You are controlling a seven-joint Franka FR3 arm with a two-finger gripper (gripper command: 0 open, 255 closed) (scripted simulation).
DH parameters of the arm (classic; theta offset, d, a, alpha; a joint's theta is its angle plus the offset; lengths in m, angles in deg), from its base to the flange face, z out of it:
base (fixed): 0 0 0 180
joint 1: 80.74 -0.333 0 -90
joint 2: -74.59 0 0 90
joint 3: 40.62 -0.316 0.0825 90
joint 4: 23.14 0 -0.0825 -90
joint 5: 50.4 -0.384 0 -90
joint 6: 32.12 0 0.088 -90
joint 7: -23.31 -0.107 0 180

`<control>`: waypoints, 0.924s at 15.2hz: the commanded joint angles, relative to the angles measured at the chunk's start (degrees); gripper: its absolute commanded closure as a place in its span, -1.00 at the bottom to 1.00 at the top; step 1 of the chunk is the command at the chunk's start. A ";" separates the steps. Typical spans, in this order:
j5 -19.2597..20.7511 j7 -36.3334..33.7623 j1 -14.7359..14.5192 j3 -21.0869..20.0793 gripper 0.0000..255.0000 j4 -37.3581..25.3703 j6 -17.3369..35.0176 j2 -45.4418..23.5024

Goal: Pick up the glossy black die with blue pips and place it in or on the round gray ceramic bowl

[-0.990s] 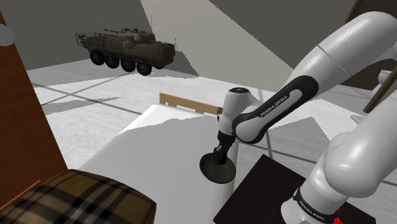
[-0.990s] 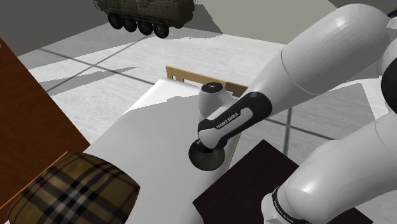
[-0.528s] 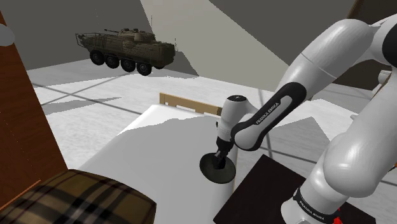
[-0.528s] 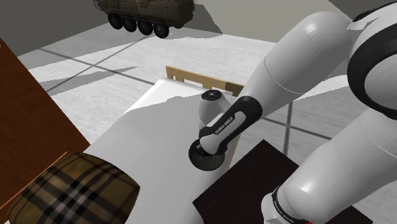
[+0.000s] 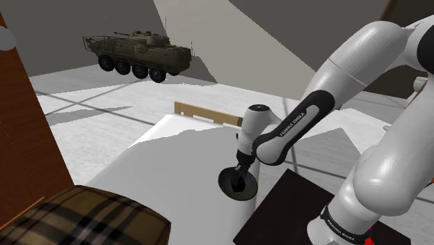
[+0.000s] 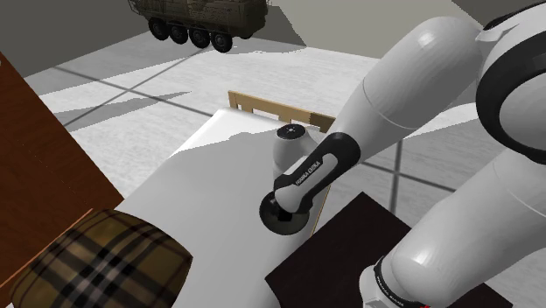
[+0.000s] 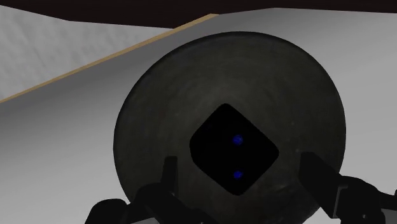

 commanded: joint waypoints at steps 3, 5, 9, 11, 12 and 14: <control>0.00 0.00 0.00 0.00 -1.00 0.00 0.00 0.00; -1.19 0.84 -0.30 0.05 -1.00 -0.05 -2.69 2.69; -3.10 2.23 -1.08 0.57 -1.00 -0.74 -10.24 9.61; -3.11 2.23 -1.10 0.59 -1.00 -0.74 -10.24 9.62; -3.10 2.23 -1.10 0.59 -1.00 -0.74 -10.24 9.61; -3.10 2.22 -1.10 0.59 -1.00 -0.74 -10.24 9.61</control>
